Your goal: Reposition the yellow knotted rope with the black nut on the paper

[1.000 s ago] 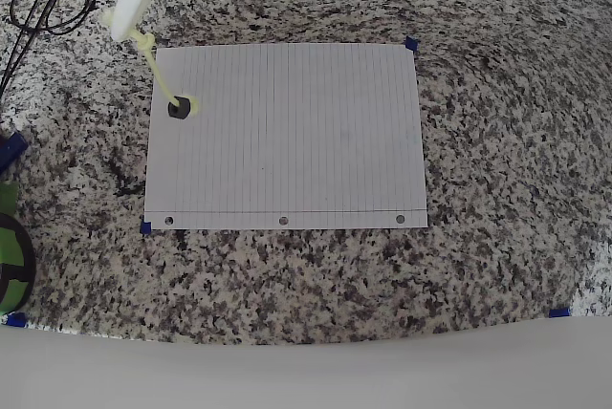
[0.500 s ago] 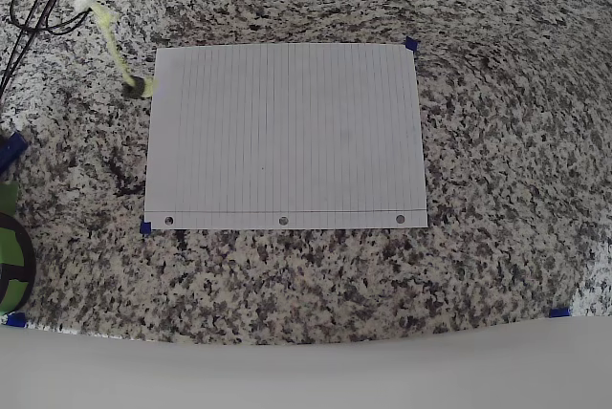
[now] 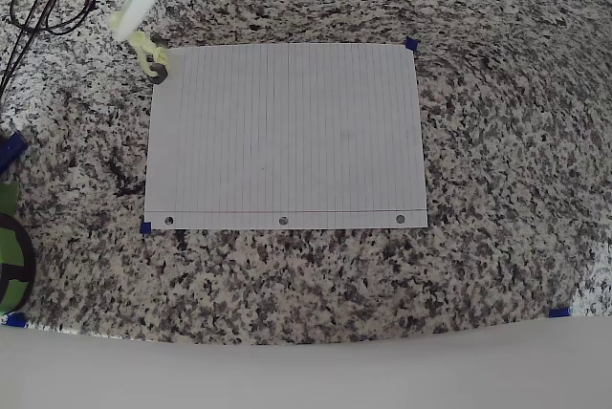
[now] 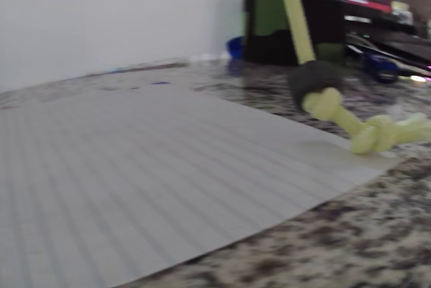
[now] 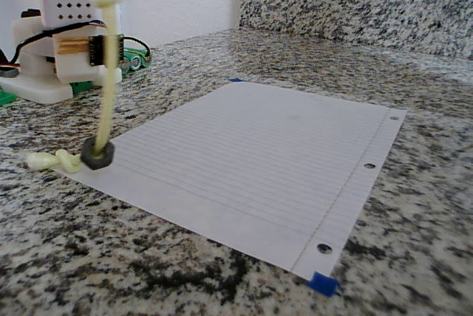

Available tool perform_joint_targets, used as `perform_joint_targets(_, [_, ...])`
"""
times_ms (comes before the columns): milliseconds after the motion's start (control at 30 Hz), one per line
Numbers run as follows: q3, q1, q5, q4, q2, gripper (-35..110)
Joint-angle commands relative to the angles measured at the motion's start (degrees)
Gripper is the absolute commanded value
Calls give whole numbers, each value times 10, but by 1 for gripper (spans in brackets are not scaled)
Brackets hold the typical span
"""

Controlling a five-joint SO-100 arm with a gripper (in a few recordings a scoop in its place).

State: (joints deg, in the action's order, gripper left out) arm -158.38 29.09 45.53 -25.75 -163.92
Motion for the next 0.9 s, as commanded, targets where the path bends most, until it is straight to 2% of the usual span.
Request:
perform_joint_targets(0, [-10,-62,-44,-12,-45,0])
perform_joint_targets(300, [-62,-250,-153,-61,-111,0])
perform_joint_targets(533, [-140,-331,-313,-143,-144,0])
perform_joint_targets(867, [-150,-427,-351,-175,-156,0])
